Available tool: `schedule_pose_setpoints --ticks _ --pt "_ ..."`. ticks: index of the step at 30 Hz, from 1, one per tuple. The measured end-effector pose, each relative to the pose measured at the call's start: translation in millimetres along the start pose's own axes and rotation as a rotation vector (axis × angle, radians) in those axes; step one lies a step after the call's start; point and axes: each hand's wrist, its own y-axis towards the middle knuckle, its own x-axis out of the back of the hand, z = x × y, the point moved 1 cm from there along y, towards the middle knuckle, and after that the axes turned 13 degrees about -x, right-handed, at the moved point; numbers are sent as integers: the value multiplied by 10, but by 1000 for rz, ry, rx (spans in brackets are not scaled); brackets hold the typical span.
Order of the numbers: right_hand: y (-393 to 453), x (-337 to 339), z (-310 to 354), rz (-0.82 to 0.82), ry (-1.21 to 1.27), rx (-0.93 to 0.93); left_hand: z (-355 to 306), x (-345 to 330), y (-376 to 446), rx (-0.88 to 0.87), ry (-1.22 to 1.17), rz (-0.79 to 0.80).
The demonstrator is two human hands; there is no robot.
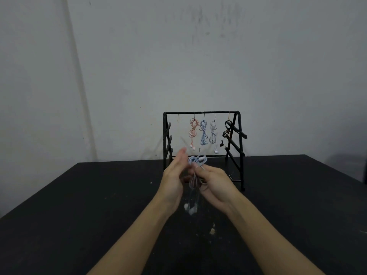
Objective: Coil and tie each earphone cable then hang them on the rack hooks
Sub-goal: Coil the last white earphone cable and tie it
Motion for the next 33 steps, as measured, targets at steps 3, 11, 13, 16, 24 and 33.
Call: schedule_pose_setpoints --ticks 3,11,13,16,24,33 --pt "36 55 55 -24 66 -7 73 60 -82 23 -7 66" --pt "-12 -27 -197 -415 -835 254 187 -213 -218 237 -86 -146" --pt "-10 -47 -212 -447 -1007 333 185 -242 -208 269 -108 -233" --pt "14 -68 -209 -382 -1214 370 163 -213 -201 286 -100 -293" --pt "1 -58 -124 -270 -1236 221 39 0 -89 273 -126 -226" --pt "-11 -23 -413 37 -463 -11 -82 149 129 102 -373 -300"
